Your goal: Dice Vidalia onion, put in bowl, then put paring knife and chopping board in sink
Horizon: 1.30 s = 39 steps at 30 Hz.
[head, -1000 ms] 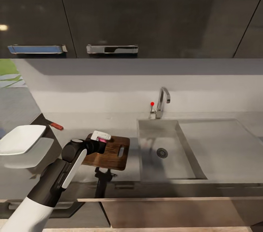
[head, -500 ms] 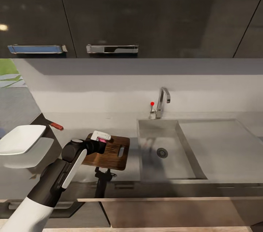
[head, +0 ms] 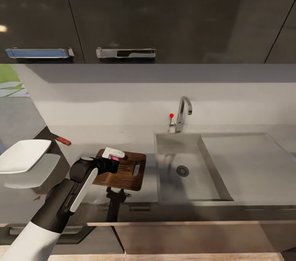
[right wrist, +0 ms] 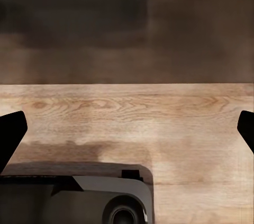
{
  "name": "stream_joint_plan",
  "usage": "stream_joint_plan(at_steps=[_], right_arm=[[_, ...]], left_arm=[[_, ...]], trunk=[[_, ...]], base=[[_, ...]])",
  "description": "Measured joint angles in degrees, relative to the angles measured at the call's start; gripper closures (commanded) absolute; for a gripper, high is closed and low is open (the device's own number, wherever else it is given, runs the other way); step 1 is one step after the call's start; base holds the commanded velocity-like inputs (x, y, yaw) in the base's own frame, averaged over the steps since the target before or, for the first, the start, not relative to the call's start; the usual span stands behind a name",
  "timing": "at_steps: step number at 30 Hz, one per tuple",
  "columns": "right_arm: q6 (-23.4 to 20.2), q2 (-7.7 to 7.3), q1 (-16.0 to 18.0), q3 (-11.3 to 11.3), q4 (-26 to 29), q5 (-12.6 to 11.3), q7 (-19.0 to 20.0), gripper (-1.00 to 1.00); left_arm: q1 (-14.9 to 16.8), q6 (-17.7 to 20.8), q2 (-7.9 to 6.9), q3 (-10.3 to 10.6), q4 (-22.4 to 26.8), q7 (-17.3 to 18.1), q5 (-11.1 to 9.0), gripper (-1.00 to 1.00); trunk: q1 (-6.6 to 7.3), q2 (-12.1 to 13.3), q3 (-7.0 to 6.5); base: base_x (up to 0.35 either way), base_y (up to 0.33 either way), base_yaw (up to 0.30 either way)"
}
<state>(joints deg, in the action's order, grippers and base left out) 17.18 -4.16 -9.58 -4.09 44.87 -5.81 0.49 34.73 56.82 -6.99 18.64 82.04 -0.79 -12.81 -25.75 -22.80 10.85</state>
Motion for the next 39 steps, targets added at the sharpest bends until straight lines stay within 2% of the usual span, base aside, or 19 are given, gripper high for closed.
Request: stream_joint_plan(at_steps=[39], right_arm=[[0.0,-0.1,0.0,0.0,-0.02,0.09,0.07,-1.0]], left_arm=[[0.01,-0.09,0.0,0.0,-0.88,-0.01,0.0,1.0]], trunk=[[0.0,0.0,0.2]], base=[[0.028,0.0,0.0]])
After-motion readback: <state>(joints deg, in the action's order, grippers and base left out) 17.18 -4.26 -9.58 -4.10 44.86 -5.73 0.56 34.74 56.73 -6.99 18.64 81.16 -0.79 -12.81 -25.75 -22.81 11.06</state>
